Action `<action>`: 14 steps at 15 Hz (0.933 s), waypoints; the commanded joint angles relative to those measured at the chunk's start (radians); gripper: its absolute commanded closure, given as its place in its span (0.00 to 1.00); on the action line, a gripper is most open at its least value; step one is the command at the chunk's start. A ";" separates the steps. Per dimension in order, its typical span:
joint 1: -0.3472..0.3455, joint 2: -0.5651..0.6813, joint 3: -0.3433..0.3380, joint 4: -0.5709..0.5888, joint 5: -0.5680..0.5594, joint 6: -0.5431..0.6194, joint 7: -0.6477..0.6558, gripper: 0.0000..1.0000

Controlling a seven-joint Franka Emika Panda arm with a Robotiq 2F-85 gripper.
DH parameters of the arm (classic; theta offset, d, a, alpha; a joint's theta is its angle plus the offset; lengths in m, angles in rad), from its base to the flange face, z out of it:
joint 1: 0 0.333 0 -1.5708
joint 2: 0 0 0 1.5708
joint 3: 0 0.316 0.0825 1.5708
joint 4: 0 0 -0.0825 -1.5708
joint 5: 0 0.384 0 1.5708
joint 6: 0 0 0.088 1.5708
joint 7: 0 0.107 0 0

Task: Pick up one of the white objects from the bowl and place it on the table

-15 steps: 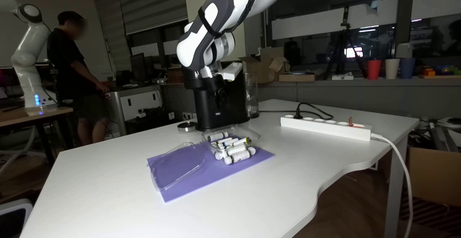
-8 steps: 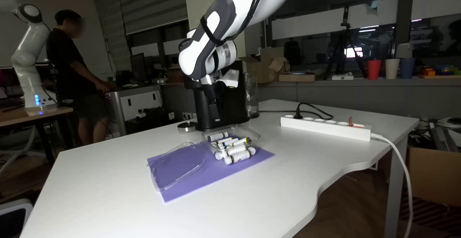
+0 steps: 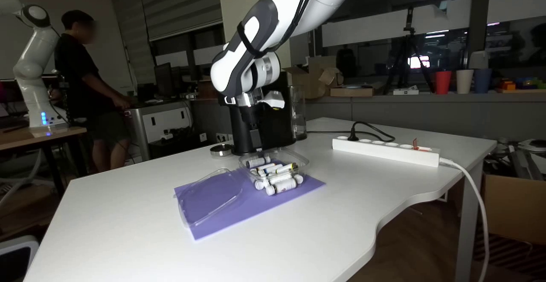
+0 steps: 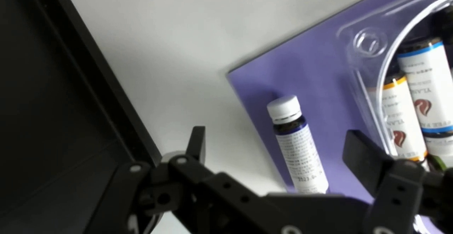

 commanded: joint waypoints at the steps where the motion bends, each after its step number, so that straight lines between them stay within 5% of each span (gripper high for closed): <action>1: -0.017 0.013 0.024 0.007 0.012 0.008 -0.057 0.00; 14: -0.041 0.036 0.054 0.031 0.102 -0.034 -0.167 0.00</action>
